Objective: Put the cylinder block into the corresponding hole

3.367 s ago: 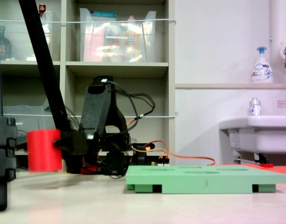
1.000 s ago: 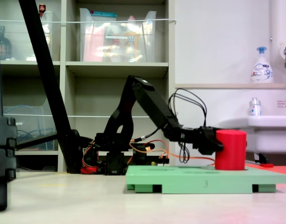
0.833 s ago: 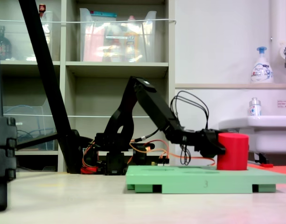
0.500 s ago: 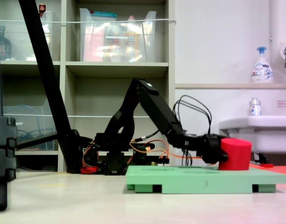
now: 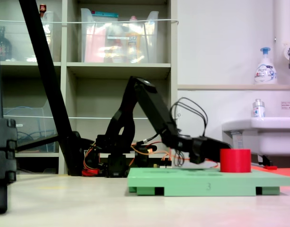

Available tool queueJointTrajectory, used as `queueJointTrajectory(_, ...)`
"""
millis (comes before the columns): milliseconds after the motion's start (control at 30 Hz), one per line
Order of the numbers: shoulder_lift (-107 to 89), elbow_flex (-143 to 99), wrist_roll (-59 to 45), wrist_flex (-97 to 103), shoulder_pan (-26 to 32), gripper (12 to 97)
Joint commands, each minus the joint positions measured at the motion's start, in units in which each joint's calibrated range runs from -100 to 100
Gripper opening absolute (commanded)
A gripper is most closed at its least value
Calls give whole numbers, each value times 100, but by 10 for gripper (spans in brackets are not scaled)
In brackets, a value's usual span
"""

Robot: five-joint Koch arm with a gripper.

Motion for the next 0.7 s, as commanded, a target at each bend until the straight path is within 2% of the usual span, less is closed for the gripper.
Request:
queueJointTrajectory(0,-1858,-311,-200,438,29,869)
queueJointTrajectory(100,-3855,-759,-371,-313,-20,856)
queueJointTrajectory(167,-5433,-799,-562,-1613,-122,715)
queueJointTrajectory(267,-7235,-550,-977,-3635,-386,552)
queueJointTrajectory(333,-8408,-560,-1509,-4280,-659,483)
queueJointTrajectory(367,-8883,-630,-2188,-4386,-821,460)
queueJointTrajectory(467,-9316,-1308,-3814,-4598,-1241,456)
queueJointTrajectory(567,-9316,-2025,-4147,-4598,-2056,460)
queueJointTrajectory(667,-9316,-3052,-4552,-4550,-2466,464)
